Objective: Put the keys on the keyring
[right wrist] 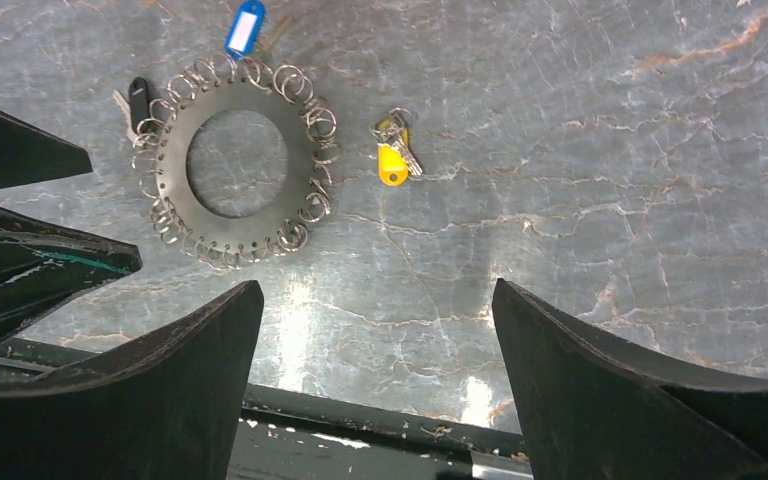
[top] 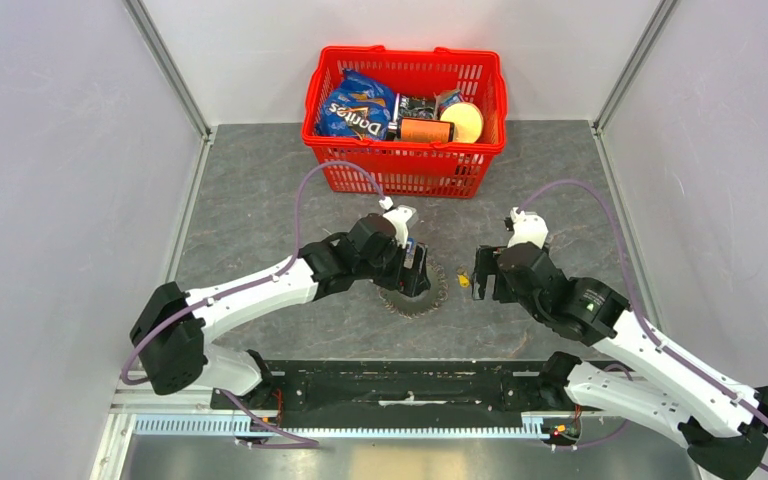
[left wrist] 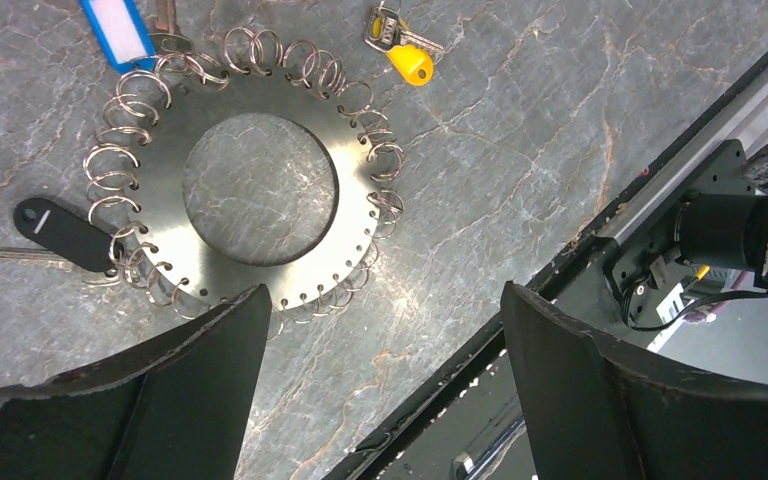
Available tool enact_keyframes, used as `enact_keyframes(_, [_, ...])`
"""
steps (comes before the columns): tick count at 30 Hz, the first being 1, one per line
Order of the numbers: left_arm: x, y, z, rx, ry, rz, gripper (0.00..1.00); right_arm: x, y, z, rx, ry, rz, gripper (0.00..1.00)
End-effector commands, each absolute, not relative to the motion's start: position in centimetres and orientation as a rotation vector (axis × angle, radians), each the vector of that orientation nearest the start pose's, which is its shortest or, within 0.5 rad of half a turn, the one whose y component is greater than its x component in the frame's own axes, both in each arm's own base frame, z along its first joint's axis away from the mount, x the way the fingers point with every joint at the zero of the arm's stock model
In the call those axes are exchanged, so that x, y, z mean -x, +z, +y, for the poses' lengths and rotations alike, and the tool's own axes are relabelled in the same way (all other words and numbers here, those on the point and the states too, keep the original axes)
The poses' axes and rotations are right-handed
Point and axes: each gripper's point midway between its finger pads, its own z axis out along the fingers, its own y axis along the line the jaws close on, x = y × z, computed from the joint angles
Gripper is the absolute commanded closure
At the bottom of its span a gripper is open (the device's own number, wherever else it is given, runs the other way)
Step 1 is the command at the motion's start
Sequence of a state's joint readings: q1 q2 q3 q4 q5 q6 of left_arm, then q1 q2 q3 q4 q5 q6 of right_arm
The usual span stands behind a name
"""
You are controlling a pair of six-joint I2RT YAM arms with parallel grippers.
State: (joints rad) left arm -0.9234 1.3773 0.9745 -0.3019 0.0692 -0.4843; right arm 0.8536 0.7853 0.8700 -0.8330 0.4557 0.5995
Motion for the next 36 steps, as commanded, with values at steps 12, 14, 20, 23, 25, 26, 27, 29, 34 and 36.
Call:
enact_keyframes(12, [-21.9, 12.4, -27.9, -0.379, -0.512, 2.390, 0.15, -18.8, 18.4, 13.1, 0.009, 0.278, 2.243, 0.07])
enact_keyframes(14, [-21.9, 11.9, -27.1, -0.360, -0.472, 2.398, 0.15, -18.8, 18.2, 13.3, 0.014, 0.283, 2.248, 0.07])
enact_keyframes(20, [-21.3, 10.8, -26.2, -0.339, -0.458, 2.421, 0.20, -18.8, 18.0, 13.6, 0.021, 0.296, 2.254, 0.07])
enact_keyframes(23, [-21.0, 9.9, -26.0, -0.346, -0.455, 2.441, 0.23, -18.7, 17.9, 13.7, 0.022, 0.304, 2.255, 0.07])
enact_keyframes(25, [-20.7, 9.5, -25.9, -0.340, -0.458, 2.452, 0.26, -18.7, 17.8, 13.7, 0.025, 0.305, 2.258, 0.07])
enact_keyframes(26, [-20.6, 9.2, -25.8, -0.338, -0.465, 2.458, 0.27, -18.6, 17.8, 13.7, 0.023, 0.306, 2.258, 0.07])
enact_keyframes(27, [-20.5, 8.9, -25.8, -0.332, -0.471, 2.463, 0.30, -18.6, 17.8, 13.8, 0.024, 0.309, 2.258, 0.07])
enact_keyframes(29, [-20.2, 8.4, -25.9, -0.328, -0.486, 2.474, 0.34, -18.6, 17.8, 13.8, 0.024, 0.312, 2.258, 0.07])
enact_keyframes(34, [-20.0, 7.6, -26.2, -0.332, -0.508, 2.486, 0.46, -18.6, 17.8, 14.1, 0.029, 0.324, 2.263, 0.07])
enact_keyframes(36, [-20.0, 7.3, -26.3, -0.338, -0.513, 2.489, 0.49, -18.6, 17.7, 14.2, 0.032, 0.323, 2.264, 0.08])
